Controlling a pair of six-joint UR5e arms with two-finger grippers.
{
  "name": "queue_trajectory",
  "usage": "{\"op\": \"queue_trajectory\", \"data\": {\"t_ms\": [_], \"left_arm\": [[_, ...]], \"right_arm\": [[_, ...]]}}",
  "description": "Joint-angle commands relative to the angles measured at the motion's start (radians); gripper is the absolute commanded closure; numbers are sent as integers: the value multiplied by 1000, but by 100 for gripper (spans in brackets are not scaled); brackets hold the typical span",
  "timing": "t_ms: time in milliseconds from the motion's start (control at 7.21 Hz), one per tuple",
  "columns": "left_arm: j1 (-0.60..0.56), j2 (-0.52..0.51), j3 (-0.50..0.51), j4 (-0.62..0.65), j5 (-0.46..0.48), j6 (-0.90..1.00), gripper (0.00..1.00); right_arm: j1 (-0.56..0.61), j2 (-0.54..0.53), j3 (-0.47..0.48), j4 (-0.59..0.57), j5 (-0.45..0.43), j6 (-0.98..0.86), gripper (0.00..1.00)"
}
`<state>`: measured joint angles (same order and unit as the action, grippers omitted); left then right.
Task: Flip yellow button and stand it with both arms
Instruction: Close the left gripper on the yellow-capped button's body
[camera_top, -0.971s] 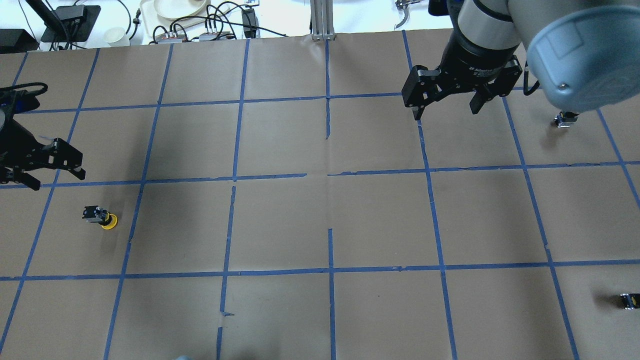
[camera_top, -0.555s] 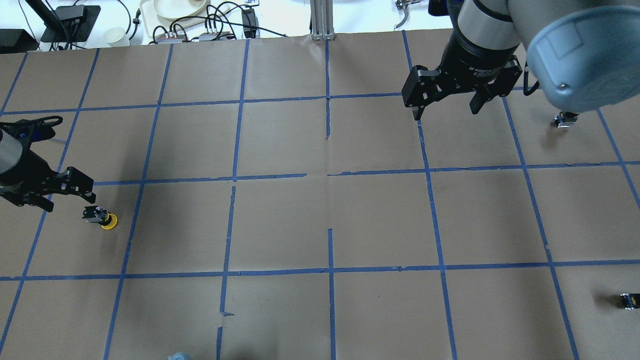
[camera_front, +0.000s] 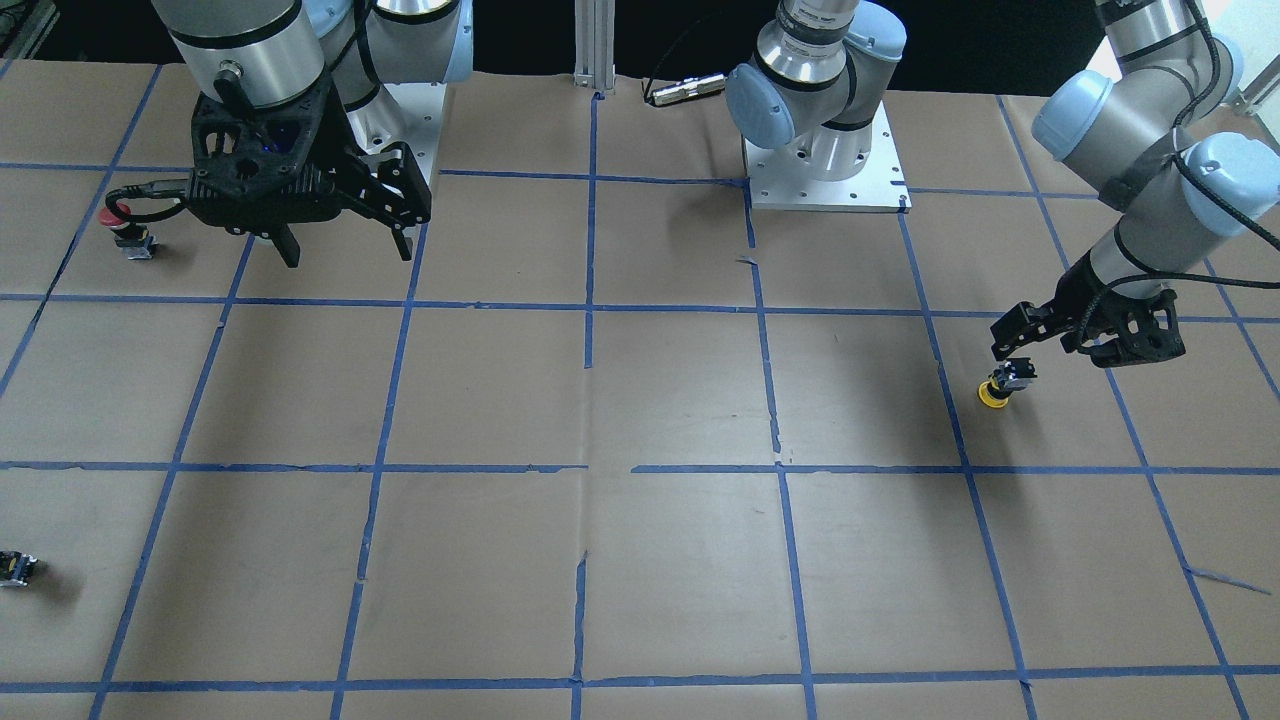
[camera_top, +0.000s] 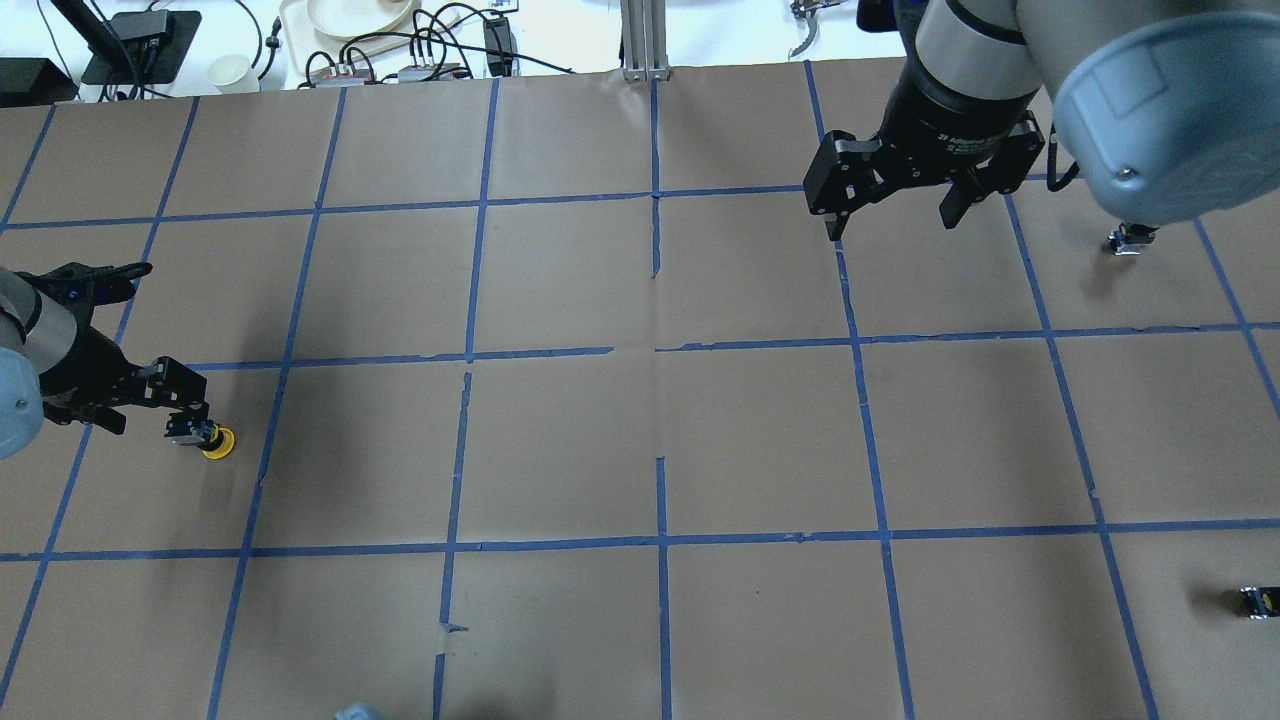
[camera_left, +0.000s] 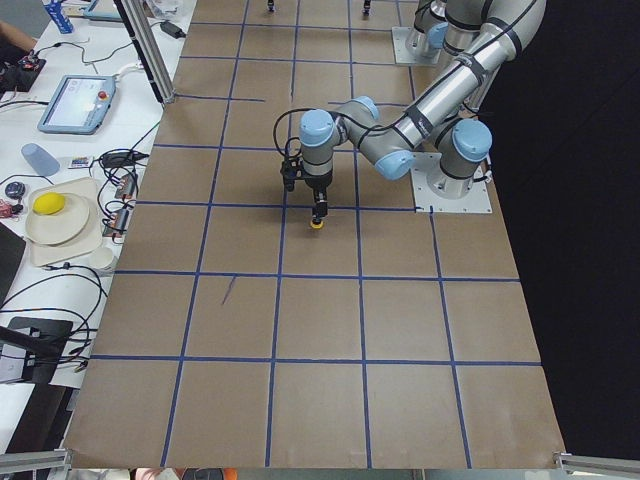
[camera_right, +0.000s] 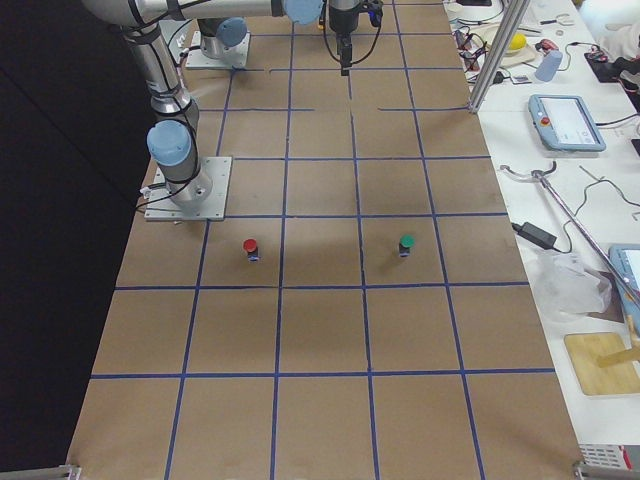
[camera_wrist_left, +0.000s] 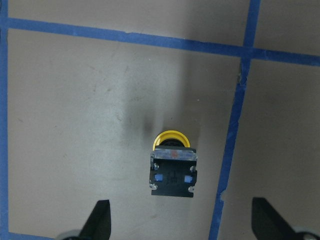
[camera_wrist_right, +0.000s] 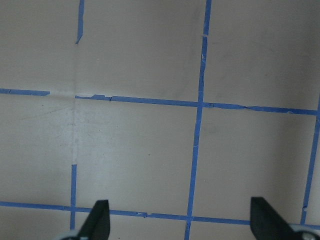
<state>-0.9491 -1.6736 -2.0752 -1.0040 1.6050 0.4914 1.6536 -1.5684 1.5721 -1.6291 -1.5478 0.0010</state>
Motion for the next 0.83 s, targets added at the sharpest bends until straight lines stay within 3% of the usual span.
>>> {"op": "queue_trajectory", "data": {"t_ms": [0,416,555,693], "left_arm": [[6,-28,0,21,0,15,0],[6,-34,-17,21,0,19,0],[6,-38,-19,22,-2,24,5],[6,-49,-19,22,0,21,23]], "right_arm": [[0,1,-1,0,0,1,0],[0,-1,-1,0,-3,2,0],[0,1,-1,0,-3,-1,0],[0,1,-1,0,-9,4,0]]}}
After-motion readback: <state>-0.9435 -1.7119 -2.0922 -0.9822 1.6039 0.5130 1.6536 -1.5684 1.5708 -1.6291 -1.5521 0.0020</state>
